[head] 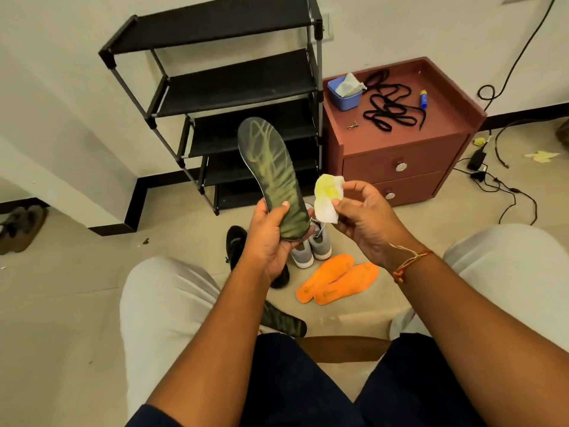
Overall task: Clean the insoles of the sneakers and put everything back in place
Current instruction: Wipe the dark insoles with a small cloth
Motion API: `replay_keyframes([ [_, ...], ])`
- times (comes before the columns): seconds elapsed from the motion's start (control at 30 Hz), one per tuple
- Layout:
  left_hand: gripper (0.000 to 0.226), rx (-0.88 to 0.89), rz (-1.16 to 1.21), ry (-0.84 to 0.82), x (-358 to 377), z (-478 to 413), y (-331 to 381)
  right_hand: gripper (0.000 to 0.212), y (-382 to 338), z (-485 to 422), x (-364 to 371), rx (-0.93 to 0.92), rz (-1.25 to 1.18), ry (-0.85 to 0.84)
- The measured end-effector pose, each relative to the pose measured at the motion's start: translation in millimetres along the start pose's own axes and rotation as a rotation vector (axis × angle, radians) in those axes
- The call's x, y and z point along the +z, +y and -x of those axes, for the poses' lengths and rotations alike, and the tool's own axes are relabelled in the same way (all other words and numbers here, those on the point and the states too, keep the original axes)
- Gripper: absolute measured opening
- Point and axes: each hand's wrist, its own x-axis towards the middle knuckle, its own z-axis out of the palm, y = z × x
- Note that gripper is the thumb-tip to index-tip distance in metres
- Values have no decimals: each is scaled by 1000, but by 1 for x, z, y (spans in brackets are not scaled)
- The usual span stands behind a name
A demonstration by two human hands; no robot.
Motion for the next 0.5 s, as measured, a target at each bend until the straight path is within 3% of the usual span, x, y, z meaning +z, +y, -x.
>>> replay_keyframes([
  [0.13, 35, 8, -20, -9, 3, -4, -2, 36, -2, -3, -2, -106, 157, -69],
  [0.5, 32, 80, -164, -43, 10, -5, -9, 39, -4, -2, 2, -294, 475, -78],
])
